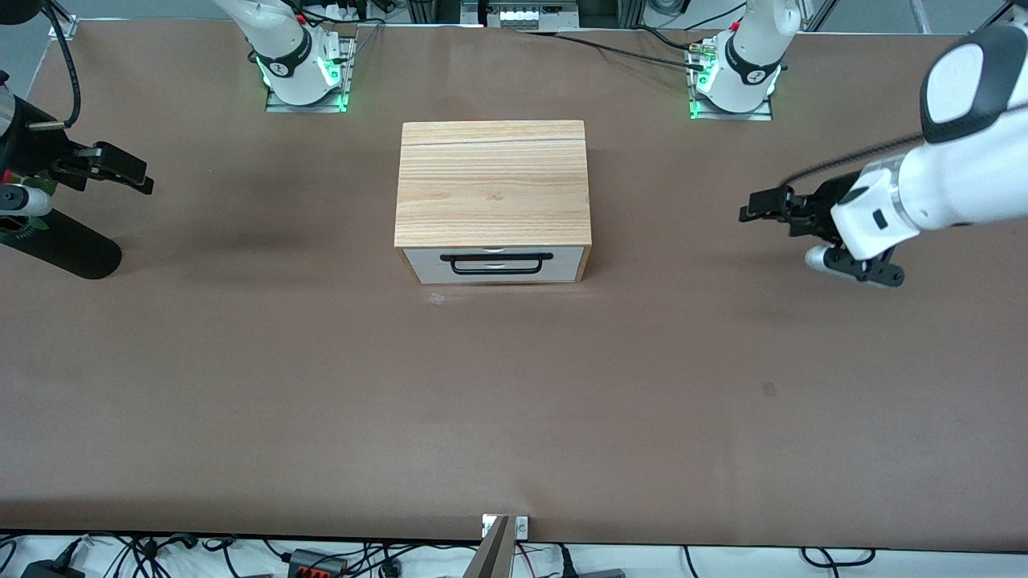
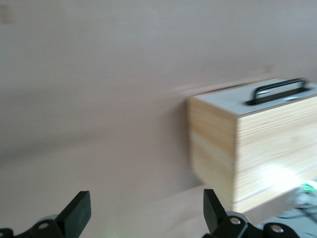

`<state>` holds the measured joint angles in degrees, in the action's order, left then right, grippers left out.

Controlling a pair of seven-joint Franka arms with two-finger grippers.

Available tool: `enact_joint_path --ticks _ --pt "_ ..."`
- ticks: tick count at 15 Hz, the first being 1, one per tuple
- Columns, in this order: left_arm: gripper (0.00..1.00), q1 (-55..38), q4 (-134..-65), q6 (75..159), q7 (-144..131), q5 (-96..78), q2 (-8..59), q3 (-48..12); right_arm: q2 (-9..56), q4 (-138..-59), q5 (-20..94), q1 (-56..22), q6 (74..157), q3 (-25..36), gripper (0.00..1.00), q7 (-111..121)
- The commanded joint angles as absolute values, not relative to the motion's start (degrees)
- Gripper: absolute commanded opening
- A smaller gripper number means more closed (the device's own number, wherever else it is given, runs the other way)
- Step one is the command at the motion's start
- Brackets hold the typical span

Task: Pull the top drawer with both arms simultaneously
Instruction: 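Move both grippers toward the cabinet's black drawer handle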

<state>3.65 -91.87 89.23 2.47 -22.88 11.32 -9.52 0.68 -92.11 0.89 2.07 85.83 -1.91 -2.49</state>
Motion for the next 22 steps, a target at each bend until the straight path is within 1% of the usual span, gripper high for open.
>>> enact_joint_path --ticks 1,2,3,5,8,10,11,13,15,17,19,20,22 --pt "1.00 4.92 -88.07 88.50 2.81 -29.34 15.89 -9.58 3.15 -90.96 1.76 1.93 82.54 -2.02 1.00 -1.24" --pt "1.00 5.44 -88.15 90.42 3.51 -32.49 16.60 -9.58 5.17 -91.05 2.71 2.02 79.75 -2.28 1.00 -0.97" --pt "1.00 5.45 -88.33 92.01 5.34 -34.00 16.79 -9.58 6.40 -90.53 6.20 2.28 78.50 -2.20 1.00 -0.18" --pt "1.00 5.54 -88.16 92.90 9.04 -35.76 18.97 -9.58 8.43 -90.53 16.04 2.90 77.96 -1.67 1.00 0.61" --pt "1.00 6.85 -88.95 92.46 9.49 -44.80 21.88 -9.58 13.51 -90.62 21.42 2.11 79.18 -2.02 1.00 0.53" --pt "1.00 6.68 -88.86 92.20 9.40 -48.58 23.46 -10.11 19.22 -91.40 28.36 0.45 81.81 -2.29 1.00 0.70" --pt "1.00 6.24 -89.12 92.20 9.14 -50.34 24.08 -10.11 21.16 -91.75 30.30 -0.52 84.52 -2.29 1.00 1.49" --pt "1.00 7.02 -89.21 92.29 10.88 -55.52 27.76 -10.19 22.50 -94.03 34.86 -2.54 90.14 -2.29 1.00 8.31" --pt "1.00 6.60 -89.21 91.32 17.30 -57.83 28.83 -10.11 23.89 -98.24 41.97 -3.25 96.21 -2.29 1.00 12.90" --pt "1.00 5.54 -89.47 92.11 18.19 -60.10 30.57 -10.20 25.83 -99.58 49.80 -4.74 99.39 -2.29 1.00 17.90" --pt "1.00 3.70 -89.30 92.28 18.28 -66.59 34.43 -10.20 28.46 -99.58 53.68 -4.92 100.81 -2.29 1.00 22.04" --pt "1.00 3.00 -89.30 92.29 18.46 -68.71 35.67 -10.20 29.69 -99.58 57.09 -5.01 100.72 -2.29 1.00 25.11" --pt "1.00 0.19 -89.47 93.33 20.64 -70.74 36.73 -10.20 34.26 -99.58 65.70 -4.57 99.59 -2.29 1.00 32.13"
